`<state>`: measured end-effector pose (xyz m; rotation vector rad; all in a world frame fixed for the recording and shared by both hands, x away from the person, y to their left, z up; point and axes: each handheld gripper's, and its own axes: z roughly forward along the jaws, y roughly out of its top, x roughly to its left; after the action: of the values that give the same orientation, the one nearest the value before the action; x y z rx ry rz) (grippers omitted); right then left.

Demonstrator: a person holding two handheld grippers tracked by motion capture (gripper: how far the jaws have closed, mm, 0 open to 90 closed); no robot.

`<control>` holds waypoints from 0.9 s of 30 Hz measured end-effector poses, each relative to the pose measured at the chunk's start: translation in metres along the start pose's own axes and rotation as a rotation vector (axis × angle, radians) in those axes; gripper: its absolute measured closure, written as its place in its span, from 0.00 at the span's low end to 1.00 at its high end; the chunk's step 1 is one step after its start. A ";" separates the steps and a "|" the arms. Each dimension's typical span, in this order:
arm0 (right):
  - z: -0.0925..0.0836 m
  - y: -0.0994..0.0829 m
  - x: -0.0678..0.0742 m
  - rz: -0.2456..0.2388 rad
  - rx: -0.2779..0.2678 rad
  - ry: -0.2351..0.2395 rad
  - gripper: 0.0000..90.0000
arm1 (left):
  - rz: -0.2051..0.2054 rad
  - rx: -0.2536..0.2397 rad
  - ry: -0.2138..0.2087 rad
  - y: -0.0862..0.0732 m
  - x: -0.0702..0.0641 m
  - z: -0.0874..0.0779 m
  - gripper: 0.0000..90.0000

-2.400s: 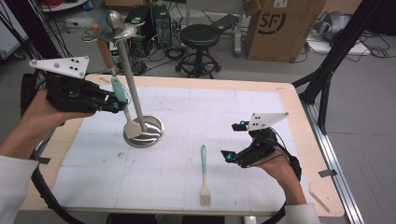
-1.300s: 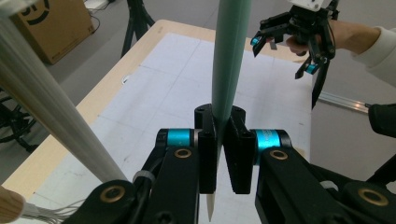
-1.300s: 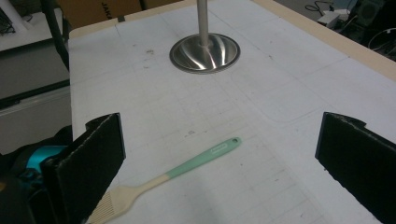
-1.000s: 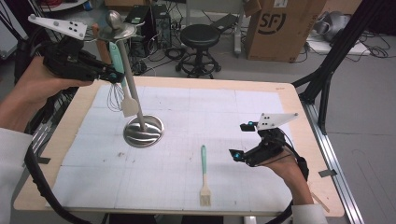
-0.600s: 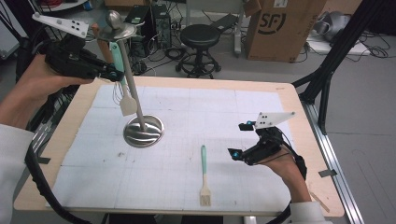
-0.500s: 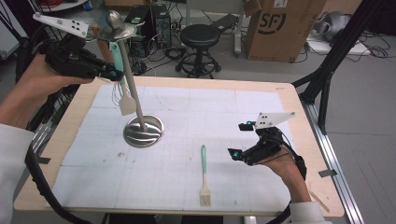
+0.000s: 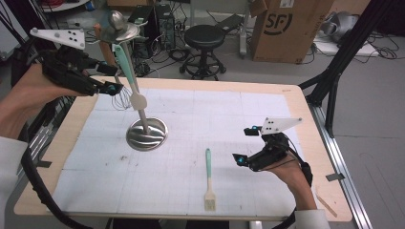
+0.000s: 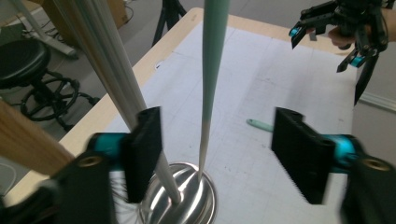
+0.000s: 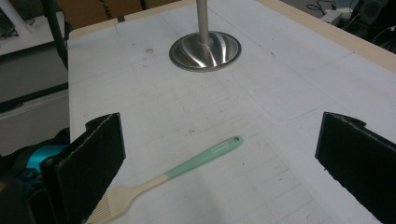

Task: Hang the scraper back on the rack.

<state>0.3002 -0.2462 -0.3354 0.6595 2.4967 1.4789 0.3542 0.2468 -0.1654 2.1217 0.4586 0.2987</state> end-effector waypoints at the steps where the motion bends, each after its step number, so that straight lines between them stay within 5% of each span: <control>1: 0.000 -0.001 0.001 0.004 -0.003 0.000 0.00 | 0.012 -0.005 -0.007 -0.002 -0.002 -0.001 0.33; 8: 0.005 -0.006 0.003 -0.004 -0.004 -0.009 0.00 | 0.068 -0.043 -0.017 -0.017 -0.012 -0.008 0.06; 15: 0.008 -0.013 0.002 0.002 -0.003 -0.004 0.00 | 0.049 -0.044 -0.072 -0.028 -0.018 -0.014 0.06; 27: 0.005 -0.019 0.002 0.012 -0.018 -0.011 0.00 | 0.054 -0.067 -0.045 -0.042 -0.023 -0.016 0.02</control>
<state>0.2942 -0.2492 -0.3540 0.6783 2.4725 1.4961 0.3181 0.2704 -0.1924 2.0740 0.3609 0.2931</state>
